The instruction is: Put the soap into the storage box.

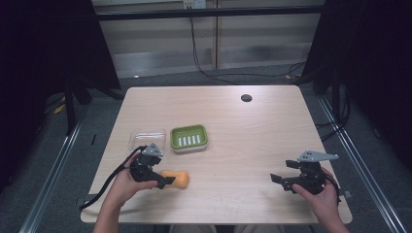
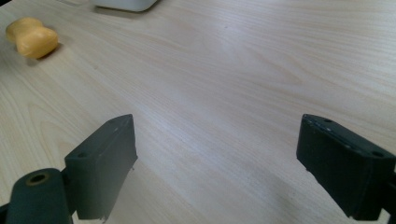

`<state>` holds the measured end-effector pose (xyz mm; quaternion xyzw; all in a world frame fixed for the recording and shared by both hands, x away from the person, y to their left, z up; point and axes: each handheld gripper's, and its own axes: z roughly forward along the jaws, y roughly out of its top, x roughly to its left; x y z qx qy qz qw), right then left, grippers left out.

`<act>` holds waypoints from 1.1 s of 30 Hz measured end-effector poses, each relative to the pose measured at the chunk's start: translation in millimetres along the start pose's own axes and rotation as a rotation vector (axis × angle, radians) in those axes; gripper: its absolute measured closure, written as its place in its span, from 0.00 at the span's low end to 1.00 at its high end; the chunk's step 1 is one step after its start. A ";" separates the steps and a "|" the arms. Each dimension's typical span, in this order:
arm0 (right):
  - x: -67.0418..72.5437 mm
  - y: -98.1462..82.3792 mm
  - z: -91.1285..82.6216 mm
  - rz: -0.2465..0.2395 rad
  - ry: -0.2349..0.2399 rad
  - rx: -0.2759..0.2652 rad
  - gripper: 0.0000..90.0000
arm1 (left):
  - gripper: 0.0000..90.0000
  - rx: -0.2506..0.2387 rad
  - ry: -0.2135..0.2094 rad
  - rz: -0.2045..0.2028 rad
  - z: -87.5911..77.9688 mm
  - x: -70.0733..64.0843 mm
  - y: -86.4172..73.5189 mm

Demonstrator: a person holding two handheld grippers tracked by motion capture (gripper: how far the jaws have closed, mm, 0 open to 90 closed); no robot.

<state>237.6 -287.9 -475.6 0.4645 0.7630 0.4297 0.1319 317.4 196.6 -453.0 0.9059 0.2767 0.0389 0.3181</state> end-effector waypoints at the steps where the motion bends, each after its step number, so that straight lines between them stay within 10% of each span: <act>1: -0.4 -0.1 -0.2 0.001 -0.001 0.003 0.13 | 0.08 -0.003 -0.006 0.001 0.0 0.2 0.6; 18: -1.1 -2.5 2.1 -0.003 0.002 0.018 0.12 | 0.09 0.039 -0.010 0.064 5.0 -3.5 9.6; 33: 0.9 -2.2 0.4 -0.006 0.000 0.017 0.12 | 0.21 0.208 -0.050 0.217 18.1 -12.5 18.6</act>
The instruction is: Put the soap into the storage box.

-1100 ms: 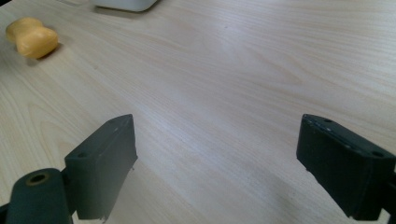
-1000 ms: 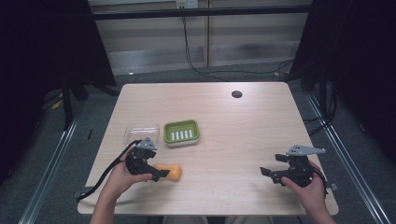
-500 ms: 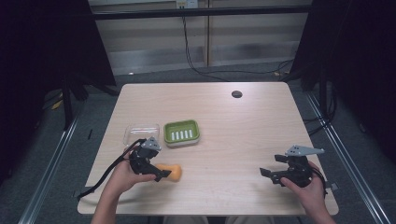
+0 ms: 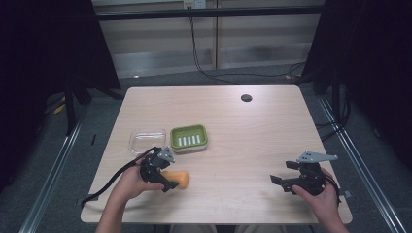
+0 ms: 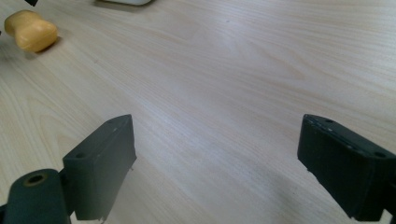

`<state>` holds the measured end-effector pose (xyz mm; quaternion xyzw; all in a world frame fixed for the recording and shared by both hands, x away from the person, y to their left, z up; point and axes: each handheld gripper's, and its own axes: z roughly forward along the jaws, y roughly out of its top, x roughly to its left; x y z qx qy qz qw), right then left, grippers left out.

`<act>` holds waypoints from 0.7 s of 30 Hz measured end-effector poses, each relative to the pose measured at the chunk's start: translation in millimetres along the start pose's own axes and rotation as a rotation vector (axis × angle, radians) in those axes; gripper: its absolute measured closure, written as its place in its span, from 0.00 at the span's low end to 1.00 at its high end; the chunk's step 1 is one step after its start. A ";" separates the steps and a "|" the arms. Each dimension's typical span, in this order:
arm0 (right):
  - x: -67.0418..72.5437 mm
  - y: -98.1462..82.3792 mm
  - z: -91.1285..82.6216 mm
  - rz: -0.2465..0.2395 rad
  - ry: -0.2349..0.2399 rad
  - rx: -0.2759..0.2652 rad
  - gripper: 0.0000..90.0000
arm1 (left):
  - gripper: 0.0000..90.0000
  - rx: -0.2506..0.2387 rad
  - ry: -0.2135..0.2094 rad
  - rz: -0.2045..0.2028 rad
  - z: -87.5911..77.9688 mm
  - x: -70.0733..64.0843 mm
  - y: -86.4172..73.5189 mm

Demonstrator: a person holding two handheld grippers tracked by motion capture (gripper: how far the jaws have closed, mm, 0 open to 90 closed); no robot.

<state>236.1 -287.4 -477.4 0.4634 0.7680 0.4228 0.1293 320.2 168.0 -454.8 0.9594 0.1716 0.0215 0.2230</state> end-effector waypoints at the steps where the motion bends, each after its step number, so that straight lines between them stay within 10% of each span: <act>1: -0.5 -0.3 -0.5 0.003 -0.001 0.004 0.12 | 0.23 0.014 -0.010 0.009 1.6 -0.3 1.5; 21: -1.5 -2.0 -1.5 0.008 0.001 0.001 0.12 | 0.45 0.178 -0.094 0.138 16.6 8.3 20.3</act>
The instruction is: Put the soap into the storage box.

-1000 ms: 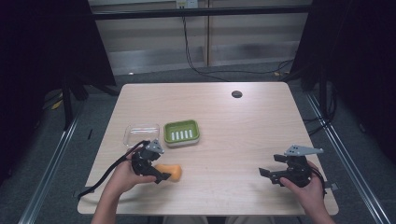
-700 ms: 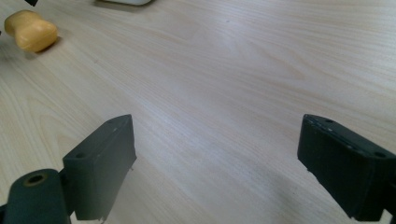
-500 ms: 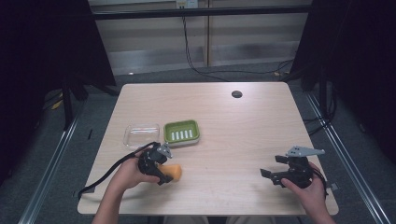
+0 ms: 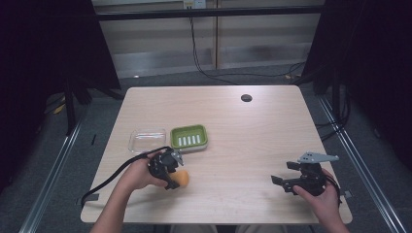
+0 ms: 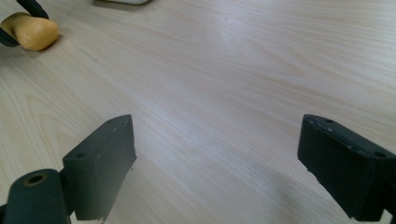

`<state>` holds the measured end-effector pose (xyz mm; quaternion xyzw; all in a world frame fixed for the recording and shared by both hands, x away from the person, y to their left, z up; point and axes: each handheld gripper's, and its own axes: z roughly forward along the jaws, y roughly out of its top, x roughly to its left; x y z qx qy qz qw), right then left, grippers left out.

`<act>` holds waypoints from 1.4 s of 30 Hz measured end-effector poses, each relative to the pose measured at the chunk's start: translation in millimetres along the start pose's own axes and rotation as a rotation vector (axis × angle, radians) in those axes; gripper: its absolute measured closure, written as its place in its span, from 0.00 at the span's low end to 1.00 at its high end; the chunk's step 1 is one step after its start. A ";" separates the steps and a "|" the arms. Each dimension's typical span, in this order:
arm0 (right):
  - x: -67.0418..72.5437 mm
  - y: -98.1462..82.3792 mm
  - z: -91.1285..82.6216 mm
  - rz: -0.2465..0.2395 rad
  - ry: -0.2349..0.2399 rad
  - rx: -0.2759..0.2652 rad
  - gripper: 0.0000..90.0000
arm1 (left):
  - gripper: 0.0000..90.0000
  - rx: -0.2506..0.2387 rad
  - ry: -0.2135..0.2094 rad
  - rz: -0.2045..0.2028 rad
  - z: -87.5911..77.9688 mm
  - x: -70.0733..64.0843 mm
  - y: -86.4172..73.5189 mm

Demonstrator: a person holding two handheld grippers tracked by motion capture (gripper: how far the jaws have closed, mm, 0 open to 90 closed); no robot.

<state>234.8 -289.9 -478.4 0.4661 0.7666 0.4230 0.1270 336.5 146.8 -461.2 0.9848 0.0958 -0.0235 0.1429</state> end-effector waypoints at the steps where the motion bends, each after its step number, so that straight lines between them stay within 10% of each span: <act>1: 0.0 0.0 -0.1 0.001 0.000 0.000 0.12 | 0.46 0.005 -0.007 -0.010 0.1 -0.4 0.4; 23: 2.0 0.6 1.0 -0.003 0.002 0.002 0.12 | 0.55 0.079 -0.009 -0.078 2.4 1.2 7.9; 42: 3.2 0.9 0.3 -0.010 0.003 0.005 0.12 | 0.56 0.017 -0.066 -0.175 -21.2 10.5 16.9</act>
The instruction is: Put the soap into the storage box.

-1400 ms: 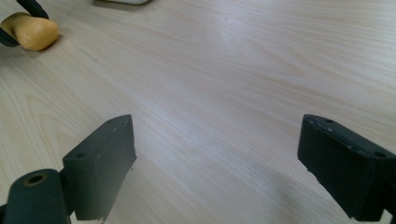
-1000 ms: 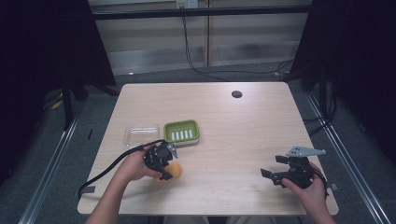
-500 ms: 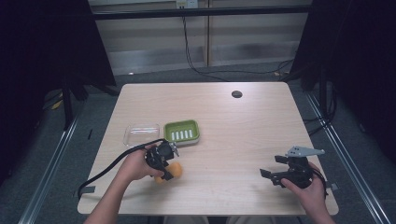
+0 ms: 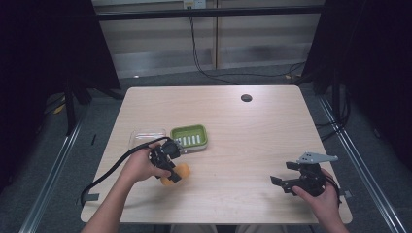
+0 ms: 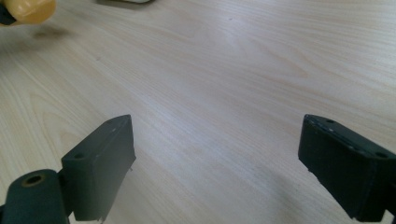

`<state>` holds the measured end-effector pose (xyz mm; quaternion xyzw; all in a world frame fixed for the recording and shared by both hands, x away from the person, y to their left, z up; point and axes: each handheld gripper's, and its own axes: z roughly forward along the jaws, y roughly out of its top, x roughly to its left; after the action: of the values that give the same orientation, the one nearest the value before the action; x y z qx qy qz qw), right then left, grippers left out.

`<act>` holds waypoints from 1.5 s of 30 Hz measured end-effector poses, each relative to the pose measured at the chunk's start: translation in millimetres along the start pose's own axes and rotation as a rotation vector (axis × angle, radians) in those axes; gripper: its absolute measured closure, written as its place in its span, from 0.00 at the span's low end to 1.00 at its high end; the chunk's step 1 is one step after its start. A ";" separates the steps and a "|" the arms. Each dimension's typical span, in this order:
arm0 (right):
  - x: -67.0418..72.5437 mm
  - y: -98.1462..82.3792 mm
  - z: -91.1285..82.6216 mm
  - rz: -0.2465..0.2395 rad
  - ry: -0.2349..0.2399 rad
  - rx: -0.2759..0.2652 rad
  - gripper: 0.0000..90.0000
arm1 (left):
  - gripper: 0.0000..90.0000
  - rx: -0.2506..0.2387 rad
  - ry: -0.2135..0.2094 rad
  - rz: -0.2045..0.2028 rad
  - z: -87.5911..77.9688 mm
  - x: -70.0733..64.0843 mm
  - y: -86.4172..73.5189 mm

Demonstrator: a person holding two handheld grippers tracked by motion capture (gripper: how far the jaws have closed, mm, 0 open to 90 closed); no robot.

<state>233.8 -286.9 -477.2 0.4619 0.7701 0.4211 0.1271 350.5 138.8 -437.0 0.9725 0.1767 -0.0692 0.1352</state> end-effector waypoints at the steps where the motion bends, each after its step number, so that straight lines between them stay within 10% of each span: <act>1: 0.3 0.0 0.1 0.001 0.001 0.001 0.12 | 0.56 -0.006 0.007 -0.007 0.0 -0.2 -0.1; 45: -0.4 -0.1 1.3 0.002 0.006 0.002 0.12 | 0.56 0.042 0.027 0.004 -23.9 11.5 31.7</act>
<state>234.8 -286.6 -478.1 0.4617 0.7704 0.4219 0.1237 374.8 120.9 -408.8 0.9763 0.1748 -0.0594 0.1126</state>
